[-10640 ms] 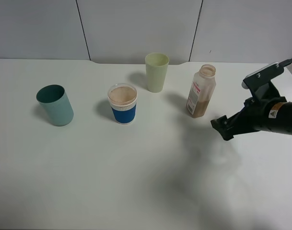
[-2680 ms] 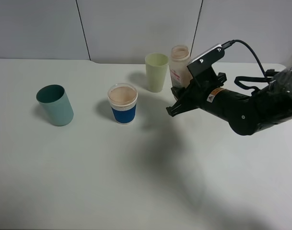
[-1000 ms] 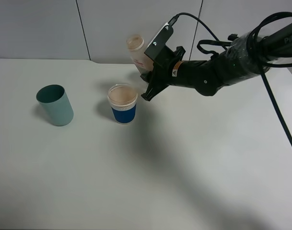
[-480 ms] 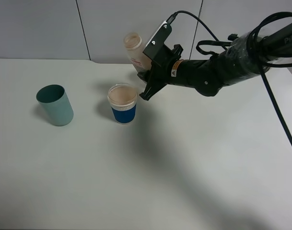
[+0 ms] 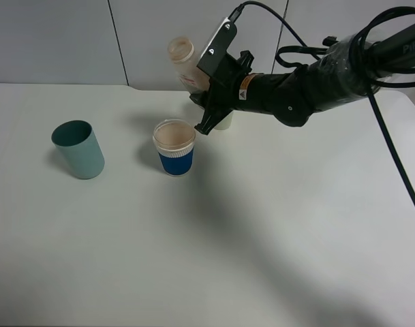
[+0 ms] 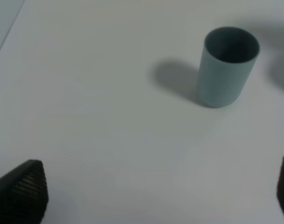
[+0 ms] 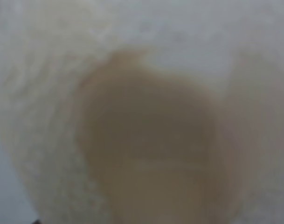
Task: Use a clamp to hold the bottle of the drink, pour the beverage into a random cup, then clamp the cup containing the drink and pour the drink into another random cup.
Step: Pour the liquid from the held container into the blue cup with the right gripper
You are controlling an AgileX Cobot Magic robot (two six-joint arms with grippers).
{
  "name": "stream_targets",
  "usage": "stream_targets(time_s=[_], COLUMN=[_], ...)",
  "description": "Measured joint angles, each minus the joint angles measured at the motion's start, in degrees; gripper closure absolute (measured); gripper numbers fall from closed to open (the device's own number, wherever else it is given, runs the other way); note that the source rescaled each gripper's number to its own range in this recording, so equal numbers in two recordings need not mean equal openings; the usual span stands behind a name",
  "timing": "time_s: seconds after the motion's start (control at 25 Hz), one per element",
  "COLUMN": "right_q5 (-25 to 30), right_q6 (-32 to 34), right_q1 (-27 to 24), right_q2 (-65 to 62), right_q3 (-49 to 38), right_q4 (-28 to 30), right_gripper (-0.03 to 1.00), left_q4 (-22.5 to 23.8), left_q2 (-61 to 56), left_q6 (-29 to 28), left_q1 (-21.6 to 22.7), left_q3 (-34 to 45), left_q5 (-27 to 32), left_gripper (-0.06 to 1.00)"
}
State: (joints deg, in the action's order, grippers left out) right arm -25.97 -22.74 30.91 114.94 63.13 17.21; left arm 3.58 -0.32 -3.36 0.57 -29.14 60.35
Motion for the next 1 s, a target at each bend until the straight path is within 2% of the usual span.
stream_targets(time_s=[0.48,1.0], right_q5=[4.9,5.2], right_q6=[0.8,0.8], right_q1=[0.0,-3.0], right_q2=[0.0,0.0], right_q3=[0.2,0.2], right_q4=[7.0,12.0], right_gripper=[0.96,0.96], left_q4=[0.0,0.0], left_q2=[0.0,0.0], left_q6=[0.0,0.0], left_q1=[0.0,0.0], left_q3=[0.0,0.0], left_q5=[0.0,0.0], left_gripper=[-0.06,-0.06])
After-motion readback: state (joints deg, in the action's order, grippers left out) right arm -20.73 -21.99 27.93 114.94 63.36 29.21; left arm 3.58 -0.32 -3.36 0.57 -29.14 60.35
